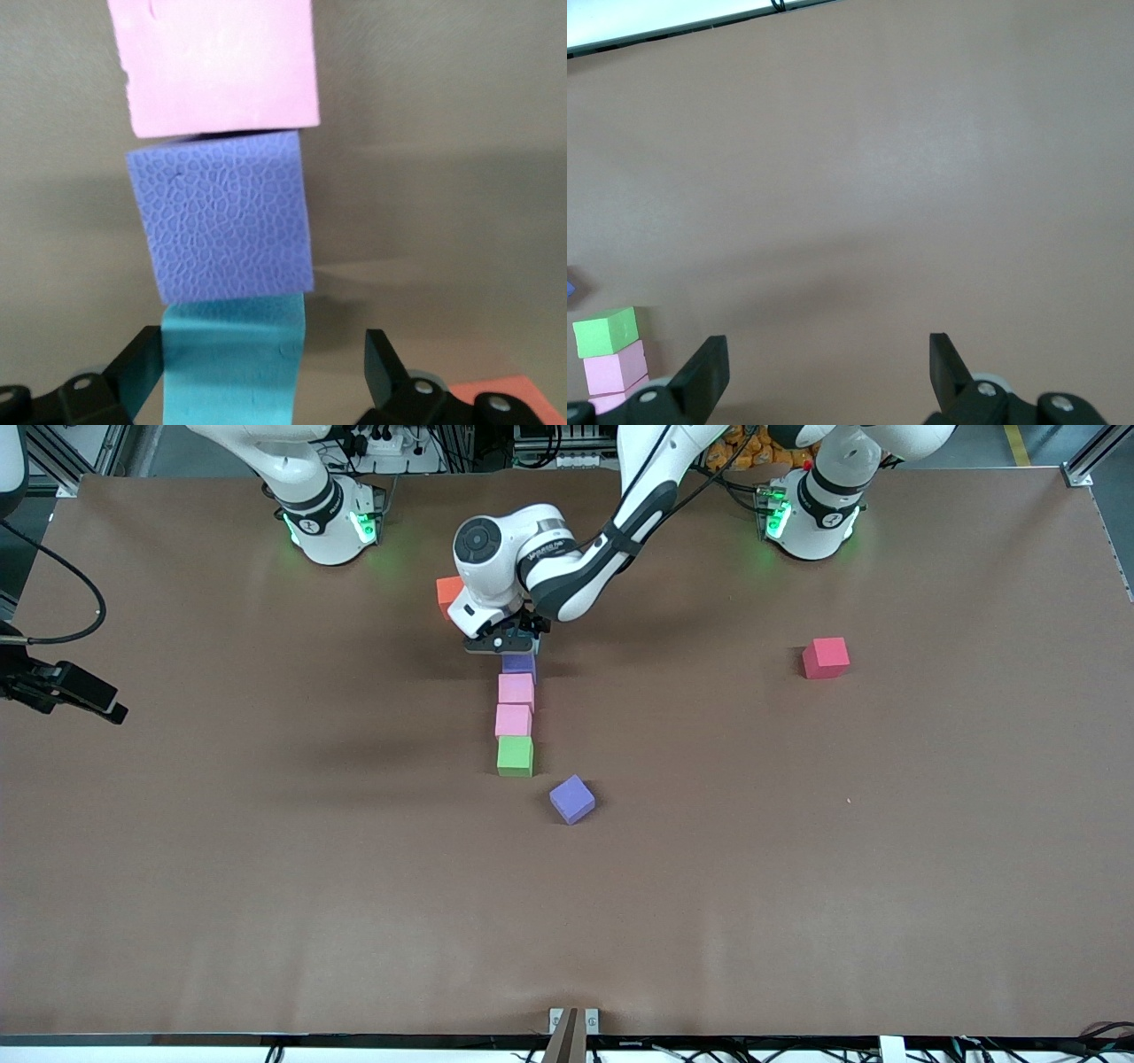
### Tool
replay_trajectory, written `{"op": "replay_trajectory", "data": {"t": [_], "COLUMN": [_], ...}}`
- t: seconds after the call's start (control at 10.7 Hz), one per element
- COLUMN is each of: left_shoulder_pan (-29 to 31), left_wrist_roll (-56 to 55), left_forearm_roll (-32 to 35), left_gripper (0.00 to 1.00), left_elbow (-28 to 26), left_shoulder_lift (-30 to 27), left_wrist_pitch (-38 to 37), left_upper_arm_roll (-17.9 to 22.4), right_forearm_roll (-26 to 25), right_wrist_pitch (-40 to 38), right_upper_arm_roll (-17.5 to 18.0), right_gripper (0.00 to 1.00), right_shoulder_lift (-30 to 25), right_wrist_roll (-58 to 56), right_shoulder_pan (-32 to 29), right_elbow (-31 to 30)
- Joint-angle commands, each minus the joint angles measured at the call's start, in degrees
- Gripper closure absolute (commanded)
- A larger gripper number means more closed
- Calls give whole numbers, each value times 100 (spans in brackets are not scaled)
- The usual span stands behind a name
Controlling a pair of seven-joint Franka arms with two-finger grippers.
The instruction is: Arrange blocks into number 1
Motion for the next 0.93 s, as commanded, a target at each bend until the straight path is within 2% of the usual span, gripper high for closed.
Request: {"op": "replay_trajectory", "data": {"t": [0.0,0.19,0.47,0.65,0.84], "left_shoulder_pan": [9,71,702,1464,2334], "left_wrist_roll": [-123,-123,-79,183,955], "left_forearm_roll": [210,211,428,789,808], "left_gripper": [0,0,0,0,0], "left_elbow": [-109,-109,-109,-109,-39], "left_shoulder_lift": [-605,-956,-1414,-1651,-1810], "left_wrist_pitch": [-586,-938,-1142,-1142,-1142], "left_upper_arm_roll": [21,39,442,522,522], "right_forearm_roll": [-91,-91,-99,-126,-170], "right_wrist_pitch": [-115,-177,-212,-212,-221], "right_upper_arm_roll": [42,42,42,42,42], "right_gripper": [0,0,0,0,0], "right_shoulder_lift": [76,76,76,76,76], "right_wrist_roll": [-35,-44,-53,-53,-53], "right_shoulder_pan": [-43,-35,-35,-35,-26], "right_elbow": [154,154,154,145,137]}}
